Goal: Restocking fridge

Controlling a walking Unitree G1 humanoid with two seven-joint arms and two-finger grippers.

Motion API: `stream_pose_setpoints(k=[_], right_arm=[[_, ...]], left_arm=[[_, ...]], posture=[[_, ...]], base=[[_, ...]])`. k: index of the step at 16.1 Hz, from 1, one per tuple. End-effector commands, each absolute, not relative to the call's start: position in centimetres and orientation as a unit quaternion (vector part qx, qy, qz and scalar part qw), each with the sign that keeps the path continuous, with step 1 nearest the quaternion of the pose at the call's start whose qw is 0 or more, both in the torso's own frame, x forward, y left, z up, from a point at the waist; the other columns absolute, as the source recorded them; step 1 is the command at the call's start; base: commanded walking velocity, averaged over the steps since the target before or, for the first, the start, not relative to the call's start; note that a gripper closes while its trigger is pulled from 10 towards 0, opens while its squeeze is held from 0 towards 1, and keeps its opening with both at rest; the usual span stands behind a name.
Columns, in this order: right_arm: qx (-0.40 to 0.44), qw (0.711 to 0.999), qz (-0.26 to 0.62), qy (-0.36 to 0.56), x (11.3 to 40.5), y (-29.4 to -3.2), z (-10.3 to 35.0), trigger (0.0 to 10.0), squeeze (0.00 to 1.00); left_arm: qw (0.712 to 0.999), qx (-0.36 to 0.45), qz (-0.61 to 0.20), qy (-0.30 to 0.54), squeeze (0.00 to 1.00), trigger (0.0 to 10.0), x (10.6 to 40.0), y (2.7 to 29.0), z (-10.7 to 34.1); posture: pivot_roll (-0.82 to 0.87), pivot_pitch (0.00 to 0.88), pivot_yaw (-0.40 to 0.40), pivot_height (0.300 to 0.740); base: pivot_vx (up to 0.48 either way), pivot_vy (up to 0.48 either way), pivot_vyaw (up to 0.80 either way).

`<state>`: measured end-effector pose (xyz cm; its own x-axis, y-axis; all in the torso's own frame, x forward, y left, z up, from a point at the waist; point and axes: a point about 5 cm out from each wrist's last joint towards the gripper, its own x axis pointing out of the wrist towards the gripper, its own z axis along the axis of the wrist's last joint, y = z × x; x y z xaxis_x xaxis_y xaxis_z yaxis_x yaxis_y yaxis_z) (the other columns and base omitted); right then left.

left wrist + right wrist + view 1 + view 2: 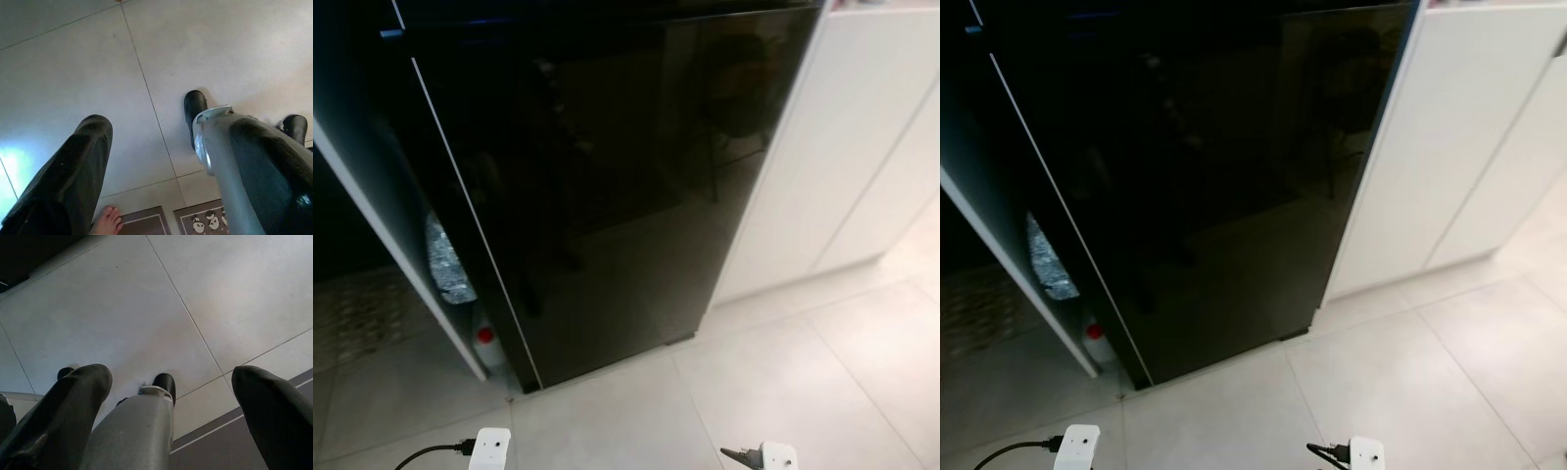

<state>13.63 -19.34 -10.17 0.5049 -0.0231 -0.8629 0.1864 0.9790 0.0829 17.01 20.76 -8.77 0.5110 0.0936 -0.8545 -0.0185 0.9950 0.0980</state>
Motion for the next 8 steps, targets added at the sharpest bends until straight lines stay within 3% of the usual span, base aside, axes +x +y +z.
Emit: stream_pose_setpoints(k=[1,2,6,8], right_arm=[[0.080,0.866,-0.061,0.489,13.84,-19.59,-10.05,10.0,0.00],[0.070,0.868,-0.055,0.489,13.90,-19.63,-10.02,10.0,0.00],[0.080,0.869,-0.050,0.486,13.93,-19.53,-10.00,10.0,0.00],[0.080,0.869,-0.048,0.486,13.94,-19.52,-10.00,10.0,0.00]], left_arm=[[0.862,0.042,0.031,0.504,0.00,10.0,16.60,20.78,-8.97],[0.863,0.040,0.032,0.503,0.00,10.0,16.60,20.76,-8.97],[0.864,0.038,0.036,0.501,0.00,10.0,16.59,20.77,-8.97],[0.863,0.037,0.036,0.502,0.00,10.0,16.58,20.76,-8.98]], posture=[[0.00,0.000,-0.019,0.740],[0.00,0.000,-0.019,0.740],[0.01,0.000,-0.023,0.740],[0.01,0.000,-0.023,0.740]], base=[[0.000,0.000,0.00],[0.000,0.000,0.00],[0.257,0.000,0.64],[0.264,0.000,0.00]])
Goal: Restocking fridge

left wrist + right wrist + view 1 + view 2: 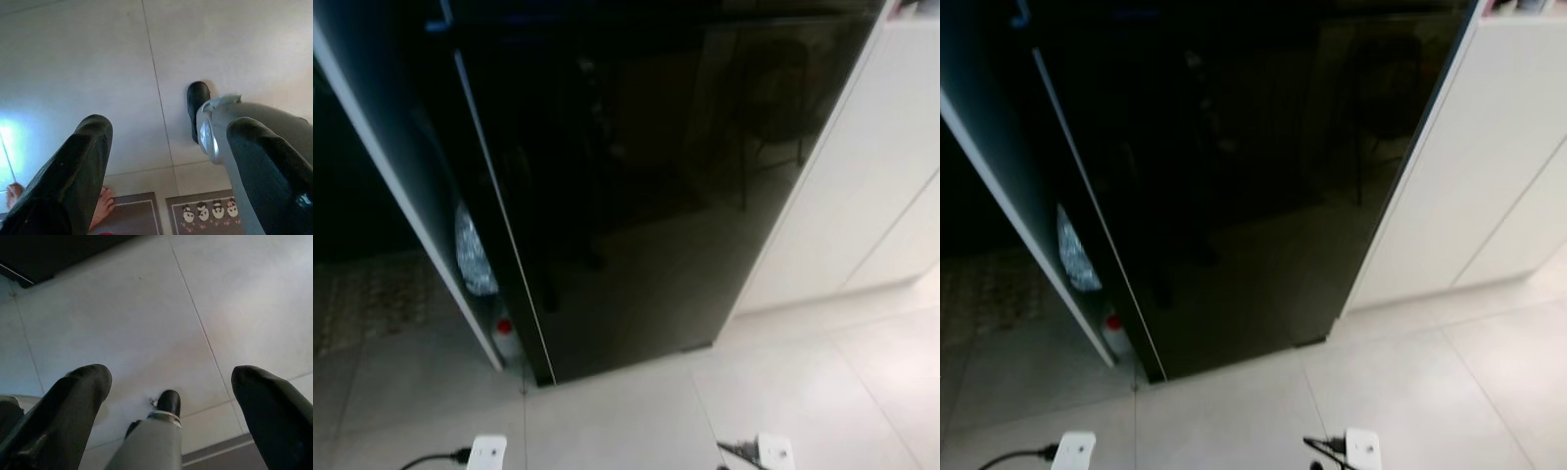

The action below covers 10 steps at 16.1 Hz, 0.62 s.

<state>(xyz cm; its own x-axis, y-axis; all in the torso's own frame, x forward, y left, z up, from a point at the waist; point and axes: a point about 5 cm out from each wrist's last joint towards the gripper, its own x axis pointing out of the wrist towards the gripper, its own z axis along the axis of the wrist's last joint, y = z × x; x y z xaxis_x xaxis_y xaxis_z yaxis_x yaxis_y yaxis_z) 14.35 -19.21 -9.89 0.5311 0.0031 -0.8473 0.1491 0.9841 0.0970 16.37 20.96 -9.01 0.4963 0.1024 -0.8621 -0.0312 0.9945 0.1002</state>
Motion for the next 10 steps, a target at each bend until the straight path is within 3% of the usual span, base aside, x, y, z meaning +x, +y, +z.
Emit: stream_pose_setpoints(k=[1,4,7,10], right_arm=[[0.078,0.869,-0.047,0.486,13.95,-19.50,-9.99,10.0,0.00],[0.074,0.870,-0.043,0.486,13.97,-19.48,-9.99,10.0,0.00],[0.074,0.870,-0.040,0.486,13.98,-19.44,-9.98,10.0,0.00],[0.085,0.870,-0.049,0.483,13.97,-19.42,-9.99,10.0,0.00]], left_arm=[[0.864,0.036,0.037,0.502,0.00,10.0,16.57,20.77,-8.98],[0.864,0.036,0.037,0.502,0.00,10.0,16.56,20.80,-8.98],[0.865,0.045,0.034,0.498,0.00,10.0,16.65,20.86,-8.92],[0.865,0.045,0.037,0.499,0.00,10.0,16.65,20.90,-8.92]], posture=[[0.01,0.000,-0.023,0.740],[0.01,0.000,-0.022,0.740],[0.01,0.000,-0.022,0.740],[0.01,0.000,-0.022,0.740]], base=[[0.266,0.000,0.00],[0.261,0.000,0.00],[0.000,0.000,0.62],[0.000,0.000,0.00]])
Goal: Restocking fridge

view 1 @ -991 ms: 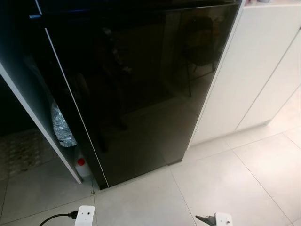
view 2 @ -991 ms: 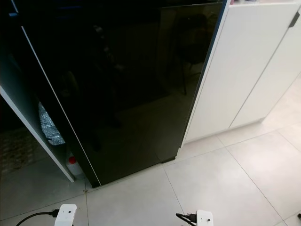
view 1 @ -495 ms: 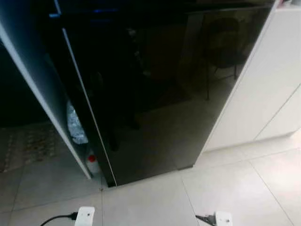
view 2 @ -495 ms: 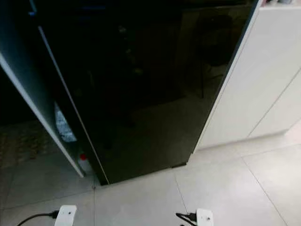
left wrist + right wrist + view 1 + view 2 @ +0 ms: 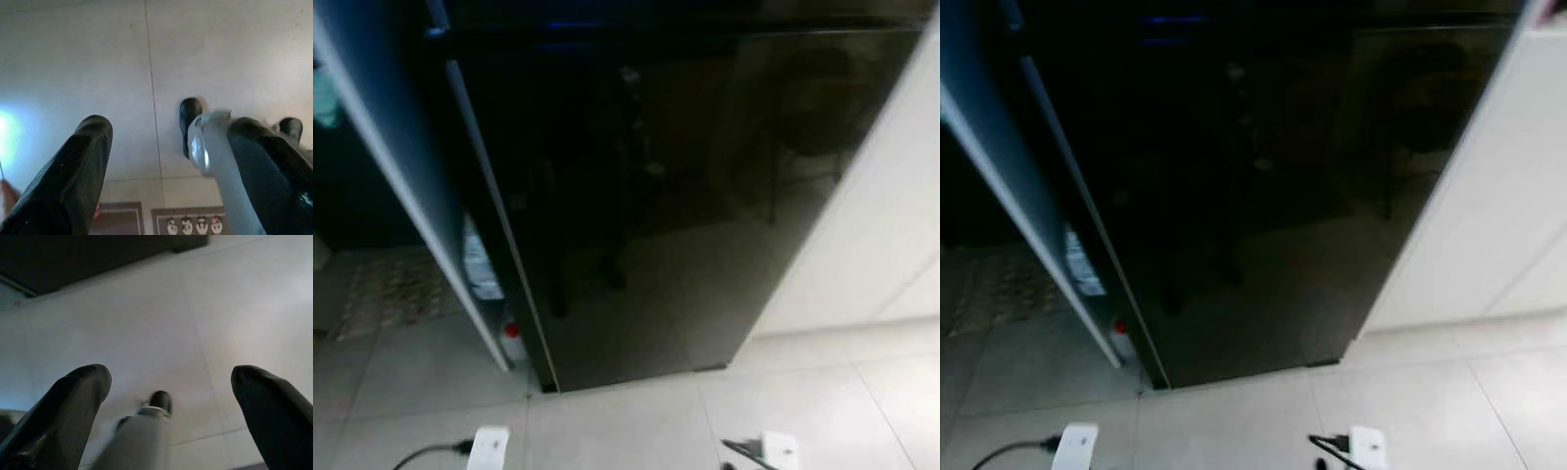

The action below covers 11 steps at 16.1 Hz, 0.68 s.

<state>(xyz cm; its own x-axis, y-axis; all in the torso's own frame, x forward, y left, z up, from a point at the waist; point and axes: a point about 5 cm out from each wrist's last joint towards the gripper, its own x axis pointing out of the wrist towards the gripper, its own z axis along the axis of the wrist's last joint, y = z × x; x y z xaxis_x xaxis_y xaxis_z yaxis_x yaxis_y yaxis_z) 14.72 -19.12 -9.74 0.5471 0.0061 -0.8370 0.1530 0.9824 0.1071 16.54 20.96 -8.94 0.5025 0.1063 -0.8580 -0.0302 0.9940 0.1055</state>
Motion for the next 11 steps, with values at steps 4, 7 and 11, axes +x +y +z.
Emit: stream_pose_setpoints(k=[4,7,11], right_arm=[[0.091,0.871,-0.057,0.480,14.02,-19.50,-9.96,10.0,0.00],[0.092,0.871,-0.064,0.479,14.10,-19.68,-9.91,10.0,0.00],[0.092,0.871,-0.079,0.475,14.17,-19.92,-9.86,10.0,0.00]], left_arm=[[0.864,0.038,0.039,0.501,0.00,10.0,16.66,20.79,-8.94],[0.863,0.041,0.034,0.502,0.00,10.0,16.80,20.63,-8.92],[0.862,0.050,0.024,0.504,0.00,10.0,16.96,20.57,-8.87]], posture=[[0.01,0.000,-0.022,0.740],[-0.01,0.000,-0.008,0.740],[-0.04,0.000,0.007,0.740]], base=[[0.000,0.000,0.00],[0.000,0.176,0.00],[0.000,0.312,0.00]])
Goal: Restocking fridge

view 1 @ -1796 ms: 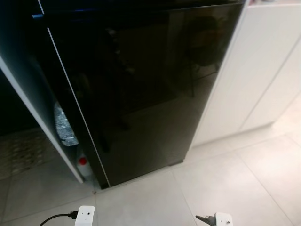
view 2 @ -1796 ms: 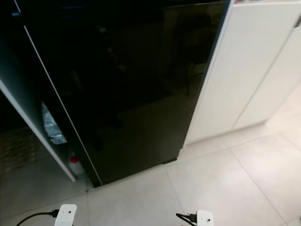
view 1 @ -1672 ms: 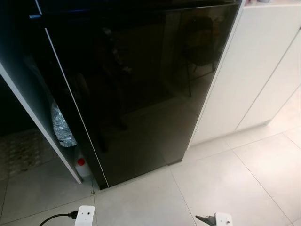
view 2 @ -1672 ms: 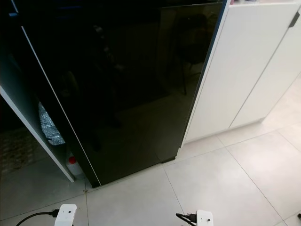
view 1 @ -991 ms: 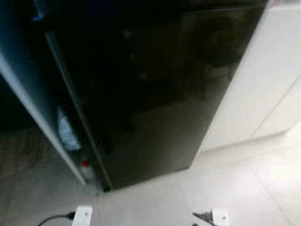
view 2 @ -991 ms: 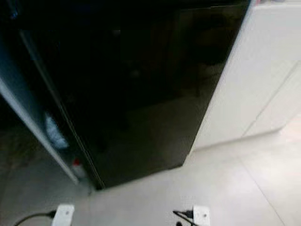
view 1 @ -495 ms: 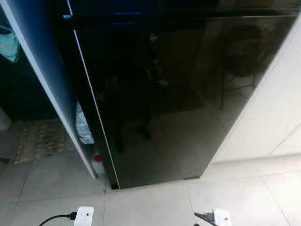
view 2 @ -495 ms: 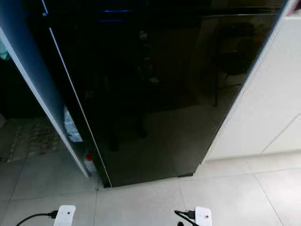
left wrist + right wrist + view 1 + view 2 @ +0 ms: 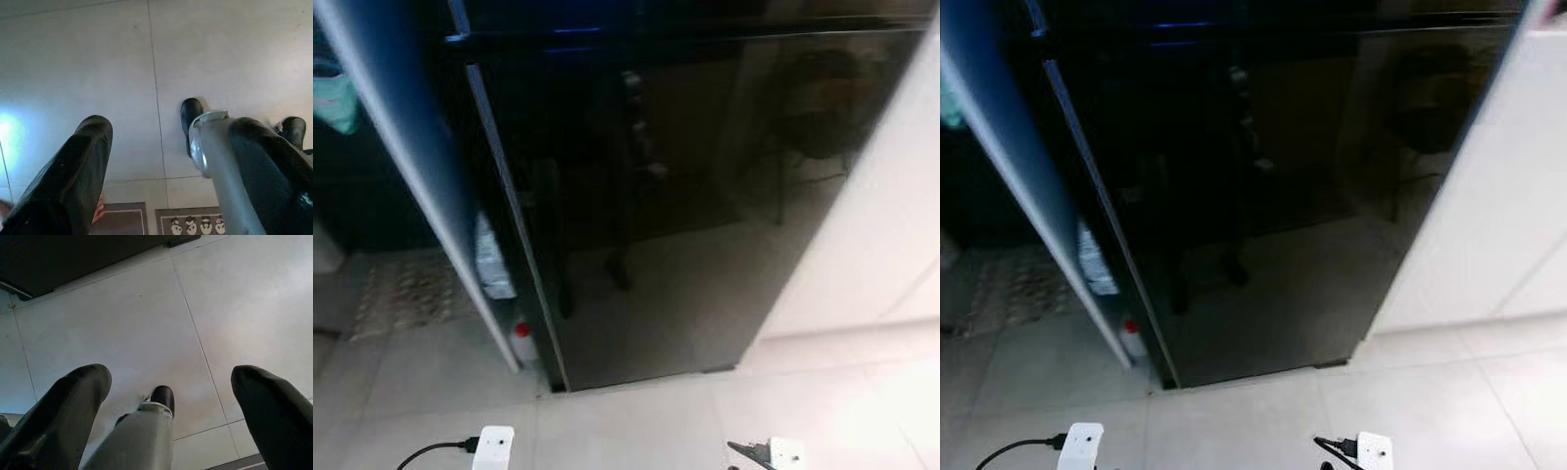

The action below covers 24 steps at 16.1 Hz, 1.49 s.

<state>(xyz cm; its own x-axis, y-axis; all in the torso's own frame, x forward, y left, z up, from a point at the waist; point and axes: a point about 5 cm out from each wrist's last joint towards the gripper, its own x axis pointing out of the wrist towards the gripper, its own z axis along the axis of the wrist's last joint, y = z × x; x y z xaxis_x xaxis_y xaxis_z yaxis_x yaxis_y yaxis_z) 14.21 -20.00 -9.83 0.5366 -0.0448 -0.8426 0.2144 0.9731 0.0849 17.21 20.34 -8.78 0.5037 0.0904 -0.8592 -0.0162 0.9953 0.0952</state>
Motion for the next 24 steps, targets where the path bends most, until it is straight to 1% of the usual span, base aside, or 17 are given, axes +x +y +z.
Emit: stream_pose_setpoints(k=[1,4,5,6,7,9,11,14,15,18,21,24], right_arm=[[0.088,0.872,-0.076,0.476,14.2,-19.9,-9.8,10.0,0.00],[0.080,0.869,-0.065,0.484,14.3,-19.2,-9.9,10.0,0.00],[0.073,0.868,-0.052,0.488,14.4,-18.9,-10.0,10.0,0.00],[0.066,0.868,-0.041,0.491,14.4,-18.8,-10.0,10.0,0.00],[0.050,0.866,-0.018,0.496,14.6,-18.7,-9.9,10.0,0.00],[0.042,0.867,-0.013,0.496,14.7,-18.9,-9.9,10.0,0.00],[0.049,0.870,-0.038,0.488,14.9,-19.7,-9.7,10.0,0.00],[0.057,0.872,-0.056,0.483,14.8,-20.3,-9.6,10.0,0.00],[0.054,0.870,-0.052,0.488,14.6,-20.3,-9.7,10.0,0.00],[0.067,0.868,-0.069,0.487,14.1,-20.0,-9.9,10.0,0.00],[0.075,0.866,-0.077,0.488,13.8,-19.8,-10.0,10.0,0.00],[0.077,0.864,-0.073,0.491,13.8,-19.6,-10.1,10.0,0.00]], left_arm=[[0.862,0.051,0.026,0.503,0.00,10.0,17.0,20.7,-8.8],[0.864,0.047,0.049,0.499,0.00,10.0,17.1,21.5,-8.6],[0.863,0.044,0.062,0.500,0.00,10.0,17.0,21.8,-8.6],[0.862,0.041,0.069,0.500,0.00,10.0,17.0,21.9,-8.6],[0.863,0.033,0.082,0.498,0.00,10.0,17.1,22.0,-8.6],[0.862,0.025,0.088,0.499,0.00,10.0,17.1,21.8,-8.6],[0.857,0.023,0.076,0.510,0.00,10.0,17.2,21.0,-8.7],[0.859,0.026,0.063,0.507,0.00,10.0,17.3,20.2,-8.8],[0.860,0.020,0.069,0.505,0.00,10.0,17.1,20.2,-8.9],[0.858,0.025,0.062,0.509,0.00,10.0,16.7,20.7,-9.0],[0.857,0.041,0.045,0.512,0.00,10.0,16.6,21.0,-9.0],[0.860,0.042,0.048,0.506,0.00,10.0,16.6,21.1,-8.9]], posture=[[-0.04,0.000,0.003,0.740],[0.02,0.000,-0.037,0.740],[0.06,0.000,-0.073,0.740],[0.06,0.000,-0.073,0.740],[0.11,0.000,-0.106,0.740],[0.12,0.000,-0.107,0.740],[0.09,0.000,-0.064,0.740],[0.06,0.000,-0.075,0.740],[0.06,0.000,-0.081,0.740],[0.03,0.000,-0.035,0.740],[0.01,0.000,-0.009,0.740],[0.05,0.000,-0.026,0.740]], base=[[0.000,0.319,0.00],[0.000,0.315,0.00],[0.000,0.315,0.00],[0.000,0.315,0.00],[0.000,0.315,0.00],[0.000,0.315,0.00],[0.000,0.317,0.00],[0.000,0.319,0.00],[0.000,0.315,0.00],[0.000,0.315,0.00],[0.000,0.317,0.00],[0.000,0.317,0.00]])
